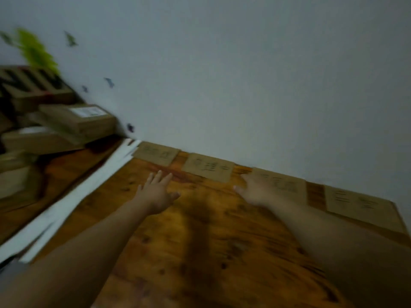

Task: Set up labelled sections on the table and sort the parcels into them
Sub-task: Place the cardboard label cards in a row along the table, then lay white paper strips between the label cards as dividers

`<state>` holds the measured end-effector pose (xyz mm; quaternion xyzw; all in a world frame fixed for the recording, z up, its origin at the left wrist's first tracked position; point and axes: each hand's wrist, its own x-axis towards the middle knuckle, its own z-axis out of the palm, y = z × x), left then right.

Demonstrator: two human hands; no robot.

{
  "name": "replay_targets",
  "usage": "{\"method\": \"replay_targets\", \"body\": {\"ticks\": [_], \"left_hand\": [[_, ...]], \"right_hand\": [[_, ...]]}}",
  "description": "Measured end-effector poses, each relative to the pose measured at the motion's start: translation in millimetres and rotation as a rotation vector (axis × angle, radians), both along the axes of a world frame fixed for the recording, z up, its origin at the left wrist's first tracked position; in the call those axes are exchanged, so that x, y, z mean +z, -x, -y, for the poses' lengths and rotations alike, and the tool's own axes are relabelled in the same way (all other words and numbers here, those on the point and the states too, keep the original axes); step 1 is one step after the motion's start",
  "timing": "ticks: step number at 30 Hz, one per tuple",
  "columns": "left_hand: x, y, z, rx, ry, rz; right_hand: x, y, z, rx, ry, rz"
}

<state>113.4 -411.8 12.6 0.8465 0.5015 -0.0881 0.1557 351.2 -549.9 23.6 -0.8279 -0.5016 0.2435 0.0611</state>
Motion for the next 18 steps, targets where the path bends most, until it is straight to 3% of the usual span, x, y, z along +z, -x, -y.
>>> {"method": "replay_targets", "body": {"ticks": [8,18], "left_hand": [[11.9,231.0,-63.5,0.255,-0.032,0.048],[-30.9,338.7,-148.8,0.362,0.043,0.07]], "right_hand": [[19.3,185.2,-110.2,0.218,0.007,-0.06],[-26.5,300.4,-242.0,0.368,0.002,-0.128]]}}
